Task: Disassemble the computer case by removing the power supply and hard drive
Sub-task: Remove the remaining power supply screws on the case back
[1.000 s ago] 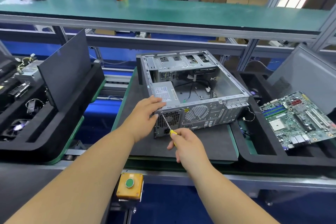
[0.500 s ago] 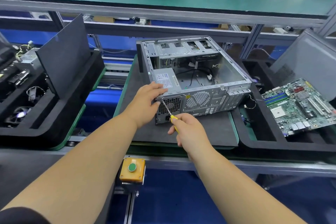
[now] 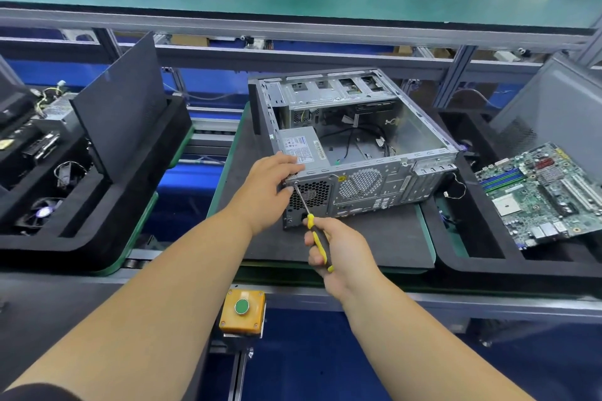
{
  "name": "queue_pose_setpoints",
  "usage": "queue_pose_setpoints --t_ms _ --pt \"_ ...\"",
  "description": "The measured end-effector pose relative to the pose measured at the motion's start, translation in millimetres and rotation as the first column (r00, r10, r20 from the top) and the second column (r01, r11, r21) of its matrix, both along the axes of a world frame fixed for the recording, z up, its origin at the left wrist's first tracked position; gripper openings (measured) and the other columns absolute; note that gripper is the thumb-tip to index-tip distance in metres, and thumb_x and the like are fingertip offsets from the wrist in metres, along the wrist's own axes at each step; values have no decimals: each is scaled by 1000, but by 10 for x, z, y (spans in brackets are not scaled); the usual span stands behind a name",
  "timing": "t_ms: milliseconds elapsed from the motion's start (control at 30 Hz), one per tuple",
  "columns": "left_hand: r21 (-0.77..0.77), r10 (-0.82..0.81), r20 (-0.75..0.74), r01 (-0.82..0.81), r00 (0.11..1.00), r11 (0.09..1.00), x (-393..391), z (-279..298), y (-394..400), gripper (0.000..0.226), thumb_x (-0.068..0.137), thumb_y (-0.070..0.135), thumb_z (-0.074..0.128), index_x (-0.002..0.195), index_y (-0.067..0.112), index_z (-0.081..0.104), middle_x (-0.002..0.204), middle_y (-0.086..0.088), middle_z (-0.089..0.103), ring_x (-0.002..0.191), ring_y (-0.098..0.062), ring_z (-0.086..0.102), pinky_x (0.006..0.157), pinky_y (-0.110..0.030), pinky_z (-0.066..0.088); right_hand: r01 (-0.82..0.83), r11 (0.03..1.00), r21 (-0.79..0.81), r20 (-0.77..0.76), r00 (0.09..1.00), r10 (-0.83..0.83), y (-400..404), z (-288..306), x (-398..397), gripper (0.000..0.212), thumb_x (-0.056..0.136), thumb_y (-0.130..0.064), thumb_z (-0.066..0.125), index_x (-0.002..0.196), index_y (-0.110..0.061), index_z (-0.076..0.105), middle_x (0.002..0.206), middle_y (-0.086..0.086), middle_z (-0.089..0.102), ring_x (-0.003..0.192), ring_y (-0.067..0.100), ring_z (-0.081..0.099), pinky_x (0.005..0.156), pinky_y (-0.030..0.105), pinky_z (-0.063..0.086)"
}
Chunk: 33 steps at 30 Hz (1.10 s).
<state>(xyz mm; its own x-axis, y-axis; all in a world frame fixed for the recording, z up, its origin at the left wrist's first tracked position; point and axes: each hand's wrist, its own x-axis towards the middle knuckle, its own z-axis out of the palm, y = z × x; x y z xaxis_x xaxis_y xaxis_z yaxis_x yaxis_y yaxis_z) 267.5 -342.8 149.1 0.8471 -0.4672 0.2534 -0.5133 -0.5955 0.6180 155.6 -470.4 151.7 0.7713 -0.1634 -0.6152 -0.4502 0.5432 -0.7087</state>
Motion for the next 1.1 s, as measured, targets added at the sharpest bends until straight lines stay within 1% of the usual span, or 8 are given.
queue_pose_setpoints --t_ms 100,267,367,567,733,933,1033,1100 --pt "1 4 6 -4 1000 1000 2 -2 0 45 94 1 55 135 19 58 143 8 47 140 -11 25 107 -6 7 -3 973 230 14 1000 0 -48 -4 -9 22 98 -19 51 101 -3 66 60 5 55 36 12 32 39 21 31" --pt "2 3 17 -3 1000 1000 20 -8 -4 44 94 0 54 134 18 59 141 8 48 139 -11 25 102 3 4 9 916 400 24 1000 -20 -86 -51 -9 25 97 -18 48 104 -1 65 63 6 55 36 12 32 39 23 32" --pt "7 5 27 -5 1000 1000 15 -8 -3 44 94 0 55 133 19 60 140 7 49 137 -11 27 106 -6 9 10 911 413 23 999 -22 -74 -63 -2 25 98 -18 47 102 -1 64 62 6 55 36 11 32 39 23 31" --pt "1 10 32 -10 999 1000 15 -16 -7 43 94 0 55 132 19 60 140 6 49 136 -11 28 98 7 2 42 945 324 33 998 -56 58 -55 0 24 98 -18 47 99 -3 65 63 6 56 36 11 32 40 21 30" --pt "21 14 15 -14 1000 1000 25 -7 -16 44 95 3 55 134 22 58 141 10 47 136 -6 25 103 -2 6 76 977 197 12 997 -80 108 -30 1 23 99 -19 49 101 -4 66 61 5 55 36 10 32 37 19 27" --pt "28 12 23 -12 1000 1000 43 -22 -17 45 93 1 56 133 22 58 140 9 47 134 -6 26 98 4 4 75 991 -113 -6 997 -76 153 33 41 17 98 -17 46 98 -11 62 60 4 51 38 7 37 34 18 26" --pt "18 9 26 -10 1000 1000 35 -24 -18 46 93 0 56 133 21 58 140 9 47 134 -6 26 100 4 5 39 946 -322 110 994 -4 203 -7 -1 15 99 -16 44 99 -17 59 60 -1 51 45 6 38 40 20 30" --pt "13 13 26 -13 1000 1000 22 -29 -24 46 92 0 56 133 22 58 140 9 47 134 -6 26 102 1 8 -10 844 -536 139 985 100 191 -35 -46 10 100 -22 45 97 -24 54 64 -4 54 49 8 42 47 25 35"
